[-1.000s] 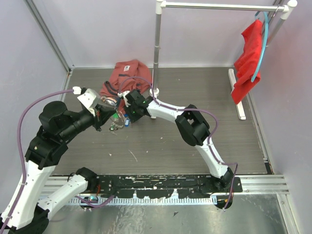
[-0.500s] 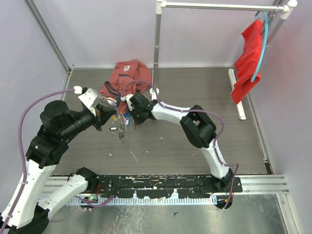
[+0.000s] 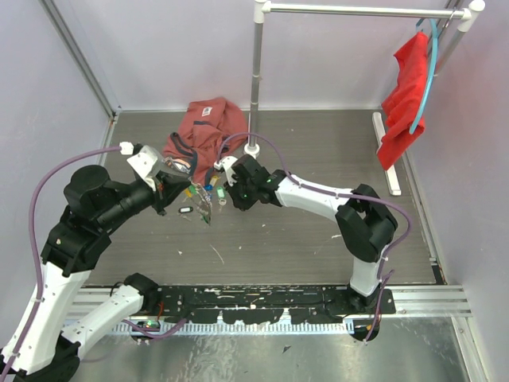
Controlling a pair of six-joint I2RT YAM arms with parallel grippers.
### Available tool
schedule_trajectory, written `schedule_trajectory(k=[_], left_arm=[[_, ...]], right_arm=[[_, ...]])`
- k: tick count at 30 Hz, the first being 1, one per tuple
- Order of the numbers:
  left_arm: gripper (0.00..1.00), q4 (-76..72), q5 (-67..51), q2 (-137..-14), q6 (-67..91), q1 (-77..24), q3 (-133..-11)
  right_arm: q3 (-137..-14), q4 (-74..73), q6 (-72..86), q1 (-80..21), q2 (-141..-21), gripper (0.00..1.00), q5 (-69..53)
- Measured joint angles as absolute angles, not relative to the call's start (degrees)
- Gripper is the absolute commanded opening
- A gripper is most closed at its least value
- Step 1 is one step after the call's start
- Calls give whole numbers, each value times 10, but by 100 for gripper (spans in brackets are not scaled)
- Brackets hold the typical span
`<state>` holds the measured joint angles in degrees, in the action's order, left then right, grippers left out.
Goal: Put the keys on the keyring
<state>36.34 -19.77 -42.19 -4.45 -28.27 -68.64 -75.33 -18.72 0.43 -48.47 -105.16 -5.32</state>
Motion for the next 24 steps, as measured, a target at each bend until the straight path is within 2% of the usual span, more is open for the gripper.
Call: schedule_trajectory(k=[2, 4, 11, 24], left_arm=[[0, 364, -199, -421, -44, -283, -686], [0, 363, -201, -421, -44, -283, -686], [0, 365, -190, -420, -45, -283, -686], [0, 367, -120, -382, -46, -283, -686]], right_arm=[[-743, -182, 3, -485, -1044, 38, -65], [-744, -180, -15, -485, -1046, 41, -83], [-863, -197, -28, -484, -1128, 40, -86], [-995, -263, 167, -529, -1228, 42, 87]])
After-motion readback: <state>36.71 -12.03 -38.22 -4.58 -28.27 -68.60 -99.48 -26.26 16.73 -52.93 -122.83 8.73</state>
